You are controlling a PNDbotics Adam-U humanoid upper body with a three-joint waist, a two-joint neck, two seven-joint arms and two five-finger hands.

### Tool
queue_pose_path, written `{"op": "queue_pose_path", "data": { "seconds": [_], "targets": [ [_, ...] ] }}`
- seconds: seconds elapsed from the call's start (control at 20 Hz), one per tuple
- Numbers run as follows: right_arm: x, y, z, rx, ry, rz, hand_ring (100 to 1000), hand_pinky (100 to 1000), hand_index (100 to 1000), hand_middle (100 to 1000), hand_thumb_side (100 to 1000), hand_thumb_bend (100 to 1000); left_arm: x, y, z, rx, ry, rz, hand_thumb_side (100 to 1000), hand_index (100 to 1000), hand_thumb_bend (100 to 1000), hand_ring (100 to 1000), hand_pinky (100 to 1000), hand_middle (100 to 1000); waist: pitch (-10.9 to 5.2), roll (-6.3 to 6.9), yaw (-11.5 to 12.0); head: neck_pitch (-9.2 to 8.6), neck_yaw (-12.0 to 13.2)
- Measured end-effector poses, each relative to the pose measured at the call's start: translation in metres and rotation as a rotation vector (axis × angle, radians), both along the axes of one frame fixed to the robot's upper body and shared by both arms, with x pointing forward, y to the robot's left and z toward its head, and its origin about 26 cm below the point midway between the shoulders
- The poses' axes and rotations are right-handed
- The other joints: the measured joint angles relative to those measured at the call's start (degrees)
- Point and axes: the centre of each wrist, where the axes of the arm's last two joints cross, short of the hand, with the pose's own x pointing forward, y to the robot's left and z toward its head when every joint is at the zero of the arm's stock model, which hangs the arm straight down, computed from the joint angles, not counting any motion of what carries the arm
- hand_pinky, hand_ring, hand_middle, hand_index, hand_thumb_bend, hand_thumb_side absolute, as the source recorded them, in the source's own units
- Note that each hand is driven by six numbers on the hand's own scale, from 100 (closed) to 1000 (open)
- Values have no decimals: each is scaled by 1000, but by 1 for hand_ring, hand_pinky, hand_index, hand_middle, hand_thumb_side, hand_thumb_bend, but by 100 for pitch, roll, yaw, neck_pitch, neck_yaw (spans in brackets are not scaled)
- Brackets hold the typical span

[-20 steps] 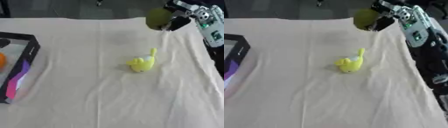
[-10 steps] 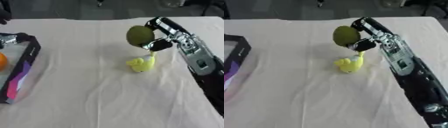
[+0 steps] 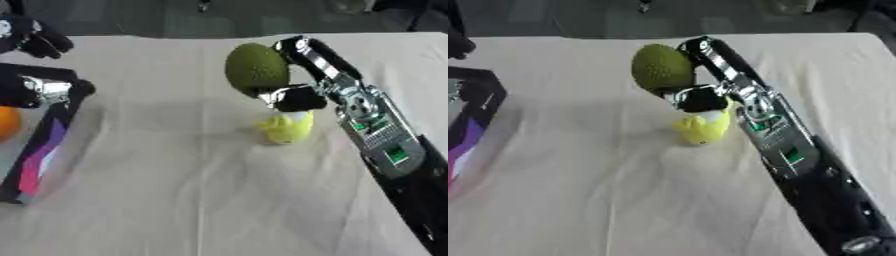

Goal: Pick up the objects with one hand, pass them to the other hand, and then place them into the box on the other side of the table.

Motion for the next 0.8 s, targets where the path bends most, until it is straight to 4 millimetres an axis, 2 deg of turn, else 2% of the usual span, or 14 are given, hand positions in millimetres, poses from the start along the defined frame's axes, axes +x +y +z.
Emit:
{"op": "queue_pose_path", "data": {
  "seconds": [0.3, 0.6, 0.65, 0.7, 0.8],
  "targets": [
    [-15, 25, -8, 62, 62, 87, 620, 787, 544, 477, 100, 272, -1, -10, -2, 45, 29, -50, 488, 744, 674, 714, 792, 688, -11, 0, 16, 1, 39],
    [-19, 42, -11, 81, 143, 215, 622, 790, 545, 479, 100, 285, -5, -37, 6, 105, -21, -141, 407, 814, 787, 759, 804, 775, -48, 0, 54, -7, 93],
    [-19, 45, -11, 80, 155, 233, 622, 790, 546, 477, 100, 383, -6, -41, 8, 116, -35, -151, 400, 816, 797, 762, 804, 778, -48, 0, 66, -8, 102],
    [-19, 47, -11, 76, 165, 250, 622, 790, 546, 480, 100, 289, -7, -45, 9, 129, -51, -162, 384, 818, 813, 763, 802, 778, -48, 0, 80, -8, 106],
    [-20, 51, -13, 58, 183, 281, 622, 789, 547, 481, 100, 285, -11, -54, 13, 156, -91, -191, 351, 820, 833, 765, 798, 776, -48, 0, 86, -9, 109]
  ]
}}
